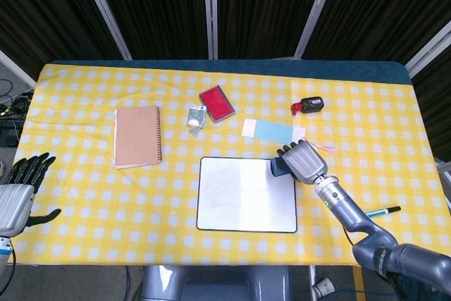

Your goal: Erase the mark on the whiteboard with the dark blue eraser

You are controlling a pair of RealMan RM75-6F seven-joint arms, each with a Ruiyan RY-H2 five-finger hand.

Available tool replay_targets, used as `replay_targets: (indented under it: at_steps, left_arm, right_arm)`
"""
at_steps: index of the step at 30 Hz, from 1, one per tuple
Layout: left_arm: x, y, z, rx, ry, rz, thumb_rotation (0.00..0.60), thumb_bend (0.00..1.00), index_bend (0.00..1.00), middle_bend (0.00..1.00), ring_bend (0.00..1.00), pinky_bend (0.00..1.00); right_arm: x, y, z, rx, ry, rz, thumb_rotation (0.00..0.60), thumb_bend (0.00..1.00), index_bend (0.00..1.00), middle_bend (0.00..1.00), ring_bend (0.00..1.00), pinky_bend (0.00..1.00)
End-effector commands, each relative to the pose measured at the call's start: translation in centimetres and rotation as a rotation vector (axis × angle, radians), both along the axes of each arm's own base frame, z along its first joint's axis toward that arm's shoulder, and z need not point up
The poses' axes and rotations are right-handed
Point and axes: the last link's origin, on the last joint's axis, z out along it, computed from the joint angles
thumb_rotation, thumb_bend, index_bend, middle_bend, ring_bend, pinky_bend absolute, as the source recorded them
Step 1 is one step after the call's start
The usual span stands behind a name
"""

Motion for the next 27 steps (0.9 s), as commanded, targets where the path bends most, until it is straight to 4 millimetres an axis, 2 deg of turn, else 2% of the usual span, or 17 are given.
replay_targets:
  at_steps: [1, 6, 8, 11, 12, 14, 16, 18, 23, 27]
  left_arm:
    - [-0.1, 0.0, 0.1, 0.001, -0.002, 0.002, 0.6, 0.0, 0.0, 0.0, 0.0, 0.0]
    - [0.1, 0.1, -0.2, -0.007, 0.002, -0.004, 0.6, 0.0, 0.0, 0.0, 0.0, 0.0]
    - [0.2, 0.1, -0.3, -0.005, 0.009, -0.008, 0.6, 0.0, 0.0, 0.0, 0.0, 0.0]
    - [0.3, 0.1, -0.4, -0.007, 0.011, -0.008, 0.6, 0.0, 0.0, 0.0, 0.0, 0.0]
    - [0.3, 0.1, -0.4, -0.008, 0.01, -0.007, 0.6, 0.0, 0.0, 0.0, 0.0, 0.0]
    - [0.3, 0.1, -0.4, -0.008, 0.009, -0.007, 0.6, 0.0, 0.0, 0.0, 0.0, 0.0]
    - [0.3, 0.0, -0.4, -0.008, 0.008, -0.008, 0.6, 0.0, 0.0, 0.0, 0.0, 0.0]
    - [0.4, 0.0, -0.3, -0.008, 0.003, -0.009, 0.6, 0.0, 0.0, 0.0, 0.0, 0.0]
    - [0.4, -0.1, 0.0, 0.003, -0.003, -0.015, 0.6, 0.0, 0.0, 0.0, 0.0, 0.0]
    - [0.5, -0.2, 0.3, 0.028, 0.005, -0.027, 0.6, 0.0, 0.0, 0.0, 0.0, 0.0]
  right_arm:
    - [-3.1, 0.1, 0.8, -0.016, 0.021, -0.074, 0.6, 0.69, 0.56, 0.57, 0.47, 0.51]
    - [-6.7, 0.2, 1.2, -0.032, 0.049, -0.137, 0.6, 0.68, 0.55, 0.56, 0.47, 0.51]
    - [-8.3, 0.6, 1.1, -0.026, 0.055, -0.166, 0.6, 0.62, 0.53, 0.53, 0.46, 0.49]
    - [-9.0, 1.0, 1.1, 0.003, 0.039, -0.205, 0.6, 0.25, 0.36, 0.36, 0.32, 0.38]
    - [-9.2, 1.0, 1.1, 0.008, 0.04, -0.22, 0.6, 0.12, 0.29, 0.27, 0.23, 0.33]
    - [-9.1, 1.3, 1.4, 0.006, 0.036, -0.23, 0.6, 0.01, 0.21, 0.16, 0.1, 0.24]
    - [-8.8, 1.6, 1.9, -0.013, 0.023, -0.219, 0.6, 0.0, 0.17, 0.1, 0.03, 0.17]
    - [-8.2, 2.2, 2.7, -0.034, -0.014, -0.206, 0.6, 0.0, 0.16, 0.07, 0.0, 0.12]
    - [-7.2, 3.5, 4.9, -0.074, -0.09, -0.18, 0.6, 0.0, 0.15, 0.05, 0.0, 0.07]
    - [-6.4, 5.4, 7.5, -0.121, -0.173, -0.153, 0.6, 0.0, 0.14, 0.04, 0.0, 0.03]
